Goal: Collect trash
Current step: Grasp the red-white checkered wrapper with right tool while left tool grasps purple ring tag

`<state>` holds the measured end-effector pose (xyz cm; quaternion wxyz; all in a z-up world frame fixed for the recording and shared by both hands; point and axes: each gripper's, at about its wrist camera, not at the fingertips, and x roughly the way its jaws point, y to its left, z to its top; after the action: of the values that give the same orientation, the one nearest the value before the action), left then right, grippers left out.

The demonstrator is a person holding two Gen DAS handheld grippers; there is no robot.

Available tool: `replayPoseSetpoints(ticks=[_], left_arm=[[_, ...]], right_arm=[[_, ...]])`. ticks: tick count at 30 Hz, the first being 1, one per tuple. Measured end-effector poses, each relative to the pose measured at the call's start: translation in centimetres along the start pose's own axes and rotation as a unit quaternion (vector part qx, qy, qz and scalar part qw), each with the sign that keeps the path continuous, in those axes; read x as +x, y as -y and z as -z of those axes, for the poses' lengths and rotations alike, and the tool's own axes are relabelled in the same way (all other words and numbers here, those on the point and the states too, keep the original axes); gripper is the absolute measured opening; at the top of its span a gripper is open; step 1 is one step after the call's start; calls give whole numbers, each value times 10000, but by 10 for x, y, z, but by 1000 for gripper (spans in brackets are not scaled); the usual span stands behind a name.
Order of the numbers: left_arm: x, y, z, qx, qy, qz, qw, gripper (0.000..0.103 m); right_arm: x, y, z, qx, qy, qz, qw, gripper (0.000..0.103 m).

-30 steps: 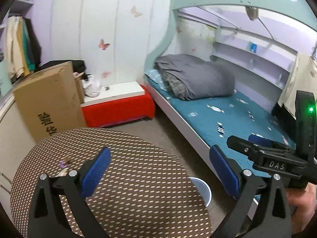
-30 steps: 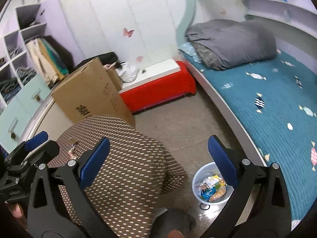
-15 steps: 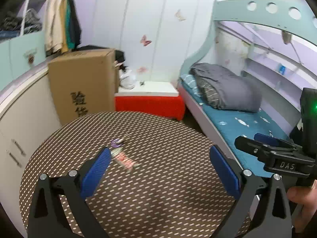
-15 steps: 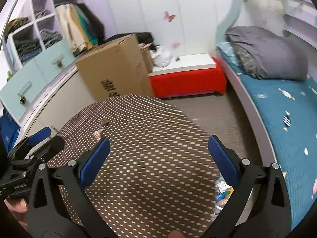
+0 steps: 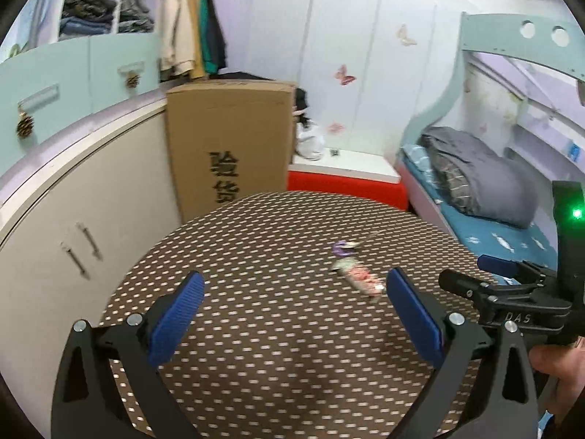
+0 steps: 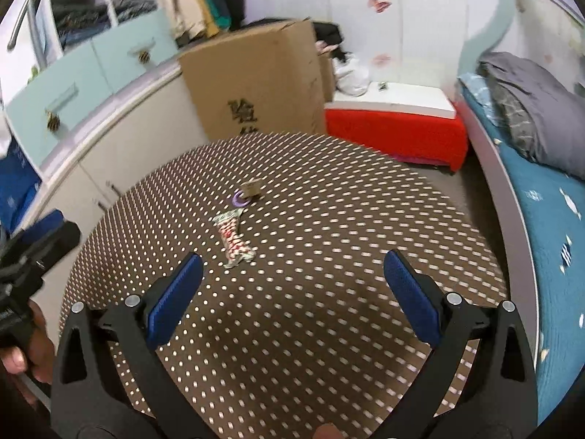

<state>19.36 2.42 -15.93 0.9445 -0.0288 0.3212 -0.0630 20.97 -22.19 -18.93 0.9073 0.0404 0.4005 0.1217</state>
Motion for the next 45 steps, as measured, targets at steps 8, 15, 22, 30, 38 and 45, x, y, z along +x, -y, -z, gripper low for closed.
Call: replayPoseSetpoints(ticks=[8,15,22,30,38,45], left_arm=[[20,-31,8,-215,-257,-196,9992,98],[36,-24,5,-90,-376,-180,9991,98],[65,2,-8,222,-430,24,9988,98],[121,46,-19,958,-716,153,9927,98],[174,69,-24,1411,-1119,198,9834,86],[185,76,-20,1480,-1330,620,9780,22]], right_arm=[[66,-38,-6,-619,-467,-155,9969,63],[86,-60,-6,-1176,-523,-139,9916,18],[60,-35,3,-865,-372,-310,9951,13],[36,6,1,-448,-132,-345,9983,13],[20,37,3,-166,58,-335,9993,13],[5,53,8,5,175,-265,9995,13]])
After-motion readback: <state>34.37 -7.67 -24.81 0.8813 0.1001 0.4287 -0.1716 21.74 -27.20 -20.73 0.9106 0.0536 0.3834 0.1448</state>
